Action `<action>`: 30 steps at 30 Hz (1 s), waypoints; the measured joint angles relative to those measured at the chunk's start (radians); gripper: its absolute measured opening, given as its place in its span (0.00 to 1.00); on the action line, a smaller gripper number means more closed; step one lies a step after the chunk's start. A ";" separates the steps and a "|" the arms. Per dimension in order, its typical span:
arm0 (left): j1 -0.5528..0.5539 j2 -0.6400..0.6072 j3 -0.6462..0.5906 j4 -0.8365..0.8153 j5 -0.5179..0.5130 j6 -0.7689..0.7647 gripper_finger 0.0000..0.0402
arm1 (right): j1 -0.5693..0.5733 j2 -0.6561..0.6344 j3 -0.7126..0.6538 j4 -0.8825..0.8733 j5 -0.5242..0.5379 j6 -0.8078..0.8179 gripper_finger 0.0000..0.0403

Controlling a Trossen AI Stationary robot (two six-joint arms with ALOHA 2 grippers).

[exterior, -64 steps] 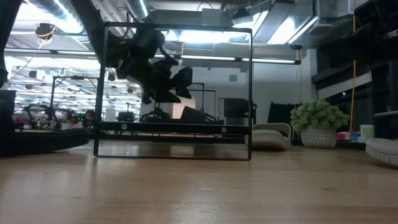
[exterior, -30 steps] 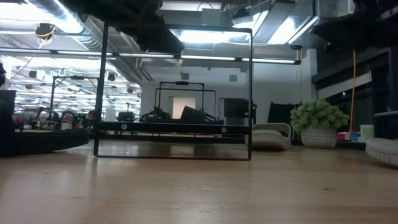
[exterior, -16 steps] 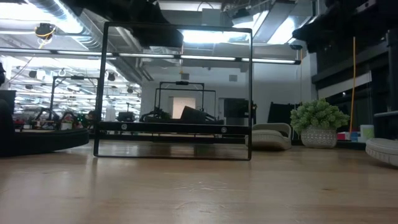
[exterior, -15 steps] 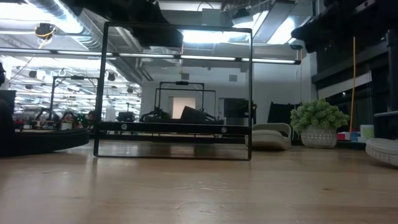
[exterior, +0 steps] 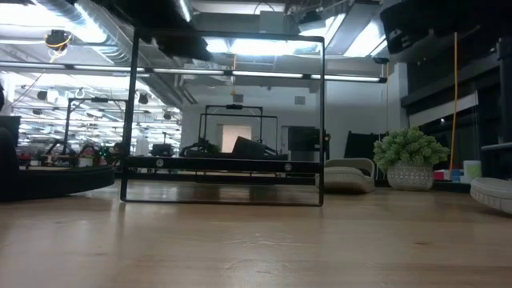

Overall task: Pick and place slides into the shelf
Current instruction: Put the black slides on the shelf

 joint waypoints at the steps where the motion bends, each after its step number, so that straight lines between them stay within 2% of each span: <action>1: -0.017 -0.017 0.000 -0.018 0.000 -0.020 0.48 | 0.005 0.002 0.000 0.005 0.001 0.000 0.01; 13: -0.194 -0.204 0.000 -0.171 0.000 -0.214 0.48 | 0.042 0.009 0.000 0.036 0.009 0.003 0.01; 25: -0.211 -0.209 0.000 -0.442 -0.014 -0.451 0.48 | 0.049 0.047 0.000 0.042 0.009 0.006 0.01; 28: -0.211 -0.209 0.000 -0.508 0.040 -0.529 0.48 | 0.049 0.051 0.000 0.043 0.009 0.006 0.01; 30: -0.211 -0.209 0.000 -0.529 0.116 -0.558 0.48 | 0.049 0.053 0.000 0.043 0.009 0.006 0.01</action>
